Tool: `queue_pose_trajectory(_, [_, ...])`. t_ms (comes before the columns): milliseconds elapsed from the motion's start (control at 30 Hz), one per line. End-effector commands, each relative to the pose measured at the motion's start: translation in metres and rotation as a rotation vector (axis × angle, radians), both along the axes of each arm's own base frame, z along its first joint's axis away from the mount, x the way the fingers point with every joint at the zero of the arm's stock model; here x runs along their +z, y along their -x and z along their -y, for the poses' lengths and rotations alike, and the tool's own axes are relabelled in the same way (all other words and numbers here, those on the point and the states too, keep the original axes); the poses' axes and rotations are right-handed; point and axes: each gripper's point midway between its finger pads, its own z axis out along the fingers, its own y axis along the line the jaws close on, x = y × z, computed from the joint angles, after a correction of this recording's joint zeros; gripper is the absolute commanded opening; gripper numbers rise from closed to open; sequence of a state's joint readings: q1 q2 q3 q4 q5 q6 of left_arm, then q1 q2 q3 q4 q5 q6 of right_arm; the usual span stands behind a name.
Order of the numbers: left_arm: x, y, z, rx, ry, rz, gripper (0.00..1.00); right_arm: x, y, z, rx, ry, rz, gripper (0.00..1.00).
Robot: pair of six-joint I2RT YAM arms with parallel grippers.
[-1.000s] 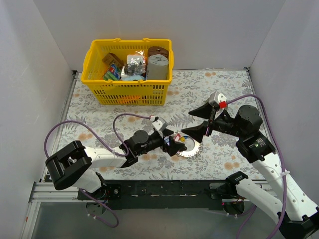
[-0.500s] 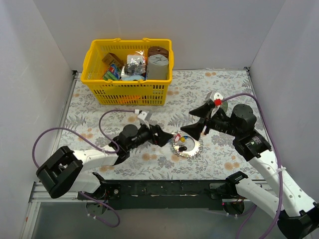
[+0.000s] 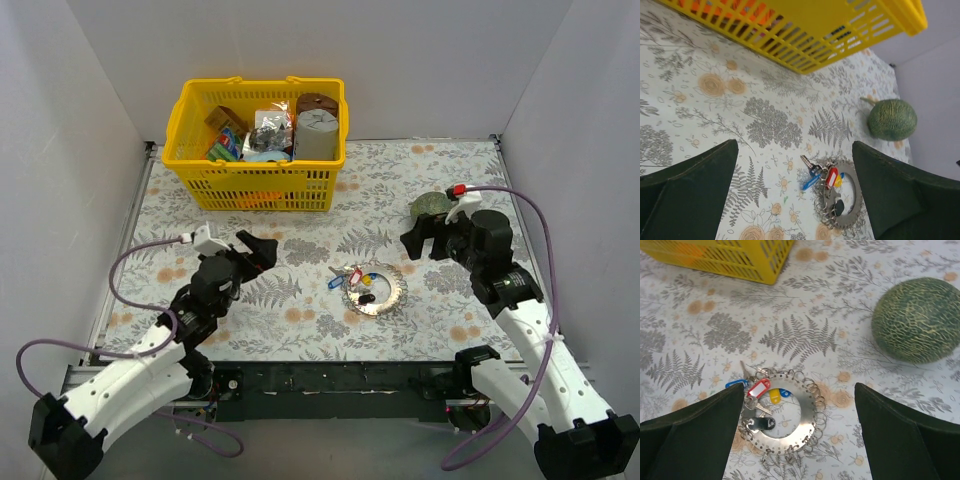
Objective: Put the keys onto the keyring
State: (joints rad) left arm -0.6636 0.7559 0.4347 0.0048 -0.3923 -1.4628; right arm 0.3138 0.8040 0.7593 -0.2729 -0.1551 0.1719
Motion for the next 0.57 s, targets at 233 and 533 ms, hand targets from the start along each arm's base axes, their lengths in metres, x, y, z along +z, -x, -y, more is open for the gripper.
queue_pose_trajectory(233, [0.036,0.016,-0.058,0.209,0.030,0.076,0.98,0.008,-0.011,0.026,-0.157,-0.034,0.023,0.99])
queue_pose_trajectory(533, [0.032,-0.002,-0.046,0.210,-0.084,-0.007,0.98,0.010,-0.016,0.026,-0.158,-0.036,0.062,0.98])
